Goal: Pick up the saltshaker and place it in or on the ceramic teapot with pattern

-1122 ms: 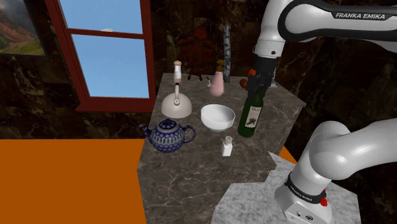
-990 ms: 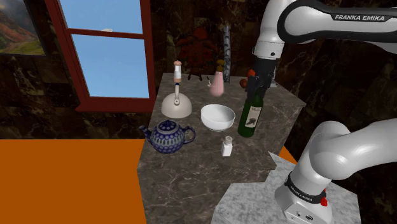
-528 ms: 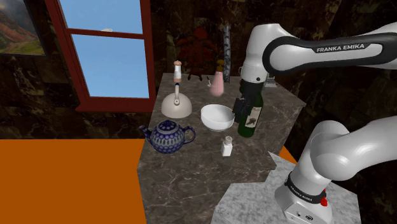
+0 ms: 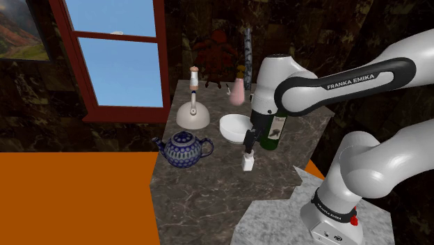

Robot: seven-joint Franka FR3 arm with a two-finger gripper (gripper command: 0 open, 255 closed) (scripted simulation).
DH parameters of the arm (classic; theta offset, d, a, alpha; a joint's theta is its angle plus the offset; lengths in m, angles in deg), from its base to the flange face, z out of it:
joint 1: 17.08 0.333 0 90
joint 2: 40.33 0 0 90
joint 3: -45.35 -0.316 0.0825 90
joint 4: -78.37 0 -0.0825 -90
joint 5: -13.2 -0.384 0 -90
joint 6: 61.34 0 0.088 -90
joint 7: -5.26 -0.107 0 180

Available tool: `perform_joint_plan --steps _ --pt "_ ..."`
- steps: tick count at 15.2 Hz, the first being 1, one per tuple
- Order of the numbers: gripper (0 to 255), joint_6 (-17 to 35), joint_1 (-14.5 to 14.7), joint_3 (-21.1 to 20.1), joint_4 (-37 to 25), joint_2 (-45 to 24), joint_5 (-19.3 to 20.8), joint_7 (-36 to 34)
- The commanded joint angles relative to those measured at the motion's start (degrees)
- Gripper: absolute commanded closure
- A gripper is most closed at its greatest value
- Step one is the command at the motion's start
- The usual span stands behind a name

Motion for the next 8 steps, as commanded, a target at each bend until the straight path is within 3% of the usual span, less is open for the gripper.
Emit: perform_joint_plan --steps 1,5,8 --pt "0 2.1 0.1 -0.2 1.2 -0.8 -0.1 0.0" --pt "0 6.7 0.2 -0.5 3.5 -3.1 -0.4 0.1" --pt "0 6.7 0.2 -0.5 3.5 -3.1 -0.4 0.1"
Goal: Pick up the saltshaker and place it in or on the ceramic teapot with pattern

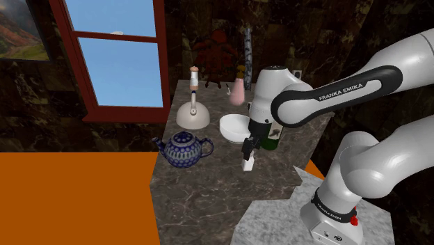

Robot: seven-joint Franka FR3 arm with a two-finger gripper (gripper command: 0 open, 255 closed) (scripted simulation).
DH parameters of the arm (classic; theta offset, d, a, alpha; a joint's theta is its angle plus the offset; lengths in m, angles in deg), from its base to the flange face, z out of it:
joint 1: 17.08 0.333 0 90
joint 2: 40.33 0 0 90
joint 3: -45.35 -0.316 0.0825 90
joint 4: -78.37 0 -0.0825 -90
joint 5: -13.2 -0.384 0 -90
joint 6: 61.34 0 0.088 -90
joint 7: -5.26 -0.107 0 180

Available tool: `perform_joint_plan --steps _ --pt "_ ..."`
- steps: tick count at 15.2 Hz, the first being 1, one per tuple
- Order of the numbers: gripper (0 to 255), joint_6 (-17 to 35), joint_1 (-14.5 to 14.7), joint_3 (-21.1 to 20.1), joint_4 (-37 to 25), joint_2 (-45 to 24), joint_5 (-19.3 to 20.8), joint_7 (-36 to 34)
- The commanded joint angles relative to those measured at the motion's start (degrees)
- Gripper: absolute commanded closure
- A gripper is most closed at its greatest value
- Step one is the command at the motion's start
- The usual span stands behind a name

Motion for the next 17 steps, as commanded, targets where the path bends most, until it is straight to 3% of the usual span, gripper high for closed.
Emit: perform_joint_plan --steps 1,5,6,15,17 --pt "0 0.2 0.0 0.0 0.1 0.0 0.0 0.0" --pt "0 0.2 0.0 0.0 0.1 0.0 0.0 0.0" --pt "255 0.2 0.0 0.0 0.1 0.0 0.0 0.0" --pt "255 0.2 0.0 0.0 0.1 0.0 0.0 0.0" --pt "255 -1.9 0.0 0.1 -0.9 1.0 0.1 -0.1"
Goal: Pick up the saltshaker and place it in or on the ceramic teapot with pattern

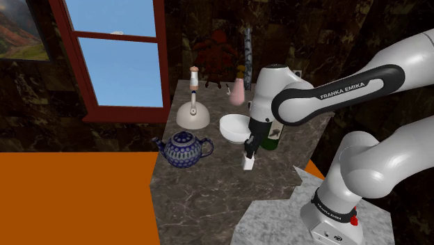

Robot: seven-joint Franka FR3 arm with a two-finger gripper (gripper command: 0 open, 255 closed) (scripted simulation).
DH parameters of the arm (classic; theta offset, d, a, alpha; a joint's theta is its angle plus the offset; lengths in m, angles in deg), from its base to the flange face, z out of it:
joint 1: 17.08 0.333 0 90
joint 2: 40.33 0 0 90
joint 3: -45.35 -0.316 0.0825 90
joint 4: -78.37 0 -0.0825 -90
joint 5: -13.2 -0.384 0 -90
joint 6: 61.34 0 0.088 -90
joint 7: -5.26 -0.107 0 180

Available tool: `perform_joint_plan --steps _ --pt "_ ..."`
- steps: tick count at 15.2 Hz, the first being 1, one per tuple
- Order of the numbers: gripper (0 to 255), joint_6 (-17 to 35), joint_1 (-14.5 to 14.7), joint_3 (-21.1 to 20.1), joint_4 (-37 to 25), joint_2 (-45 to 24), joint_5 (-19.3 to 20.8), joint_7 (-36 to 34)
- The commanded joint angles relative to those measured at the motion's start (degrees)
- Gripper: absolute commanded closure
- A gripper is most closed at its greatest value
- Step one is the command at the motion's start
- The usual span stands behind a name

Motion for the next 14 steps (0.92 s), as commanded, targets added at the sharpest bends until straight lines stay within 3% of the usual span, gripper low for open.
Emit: perform_joint_plan --steps 1,14 --pt "255 -1.9 0.0 0.1 -1.0 0.9 0.1 0.0" --pt "255 -13.8 -0.3 0.8 -8.8 5.0 0.8 -0.3"
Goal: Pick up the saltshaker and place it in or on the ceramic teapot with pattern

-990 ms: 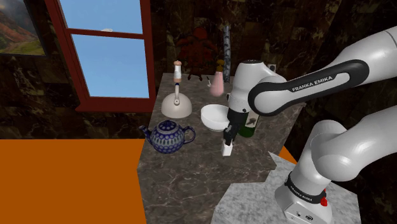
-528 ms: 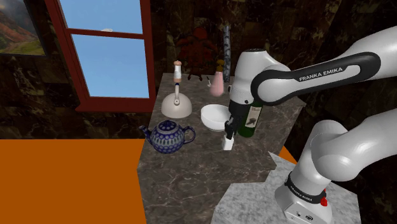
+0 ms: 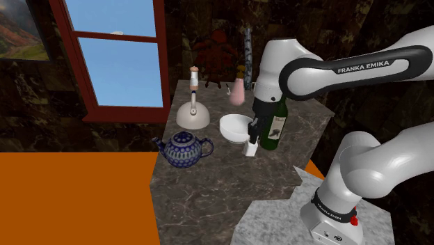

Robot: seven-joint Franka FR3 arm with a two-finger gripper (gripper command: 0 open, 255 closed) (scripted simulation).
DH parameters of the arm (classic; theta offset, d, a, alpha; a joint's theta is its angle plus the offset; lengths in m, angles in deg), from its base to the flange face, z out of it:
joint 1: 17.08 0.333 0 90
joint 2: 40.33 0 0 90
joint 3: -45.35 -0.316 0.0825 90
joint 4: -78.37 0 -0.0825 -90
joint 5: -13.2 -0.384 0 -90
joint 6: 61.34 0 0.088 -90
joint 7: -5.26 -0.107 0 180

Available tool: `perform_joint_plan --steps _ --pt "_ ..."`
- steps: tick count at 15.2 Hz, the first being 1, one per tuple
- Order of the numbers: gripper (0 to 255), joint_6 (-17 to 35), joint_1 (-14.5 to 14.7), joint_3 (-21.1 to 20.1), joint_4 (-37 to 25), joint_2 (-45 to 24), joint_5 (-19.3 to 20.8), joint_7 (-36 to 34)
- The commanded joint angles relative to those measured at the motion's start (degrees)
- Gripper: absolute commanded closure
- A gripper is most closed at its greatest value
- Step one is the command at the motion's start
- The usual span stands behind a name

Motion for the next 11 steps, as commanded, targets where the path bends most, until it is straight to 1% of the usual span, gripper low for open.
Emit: perform_joint_plan --steps 1,11 --pt "255 -1.6 0.0 0.0 -1.3 0.3 0.1 -0.1" --pt "255 -9.7 -0.2 0.5 -8.5 1.1 0.5 -0.3"
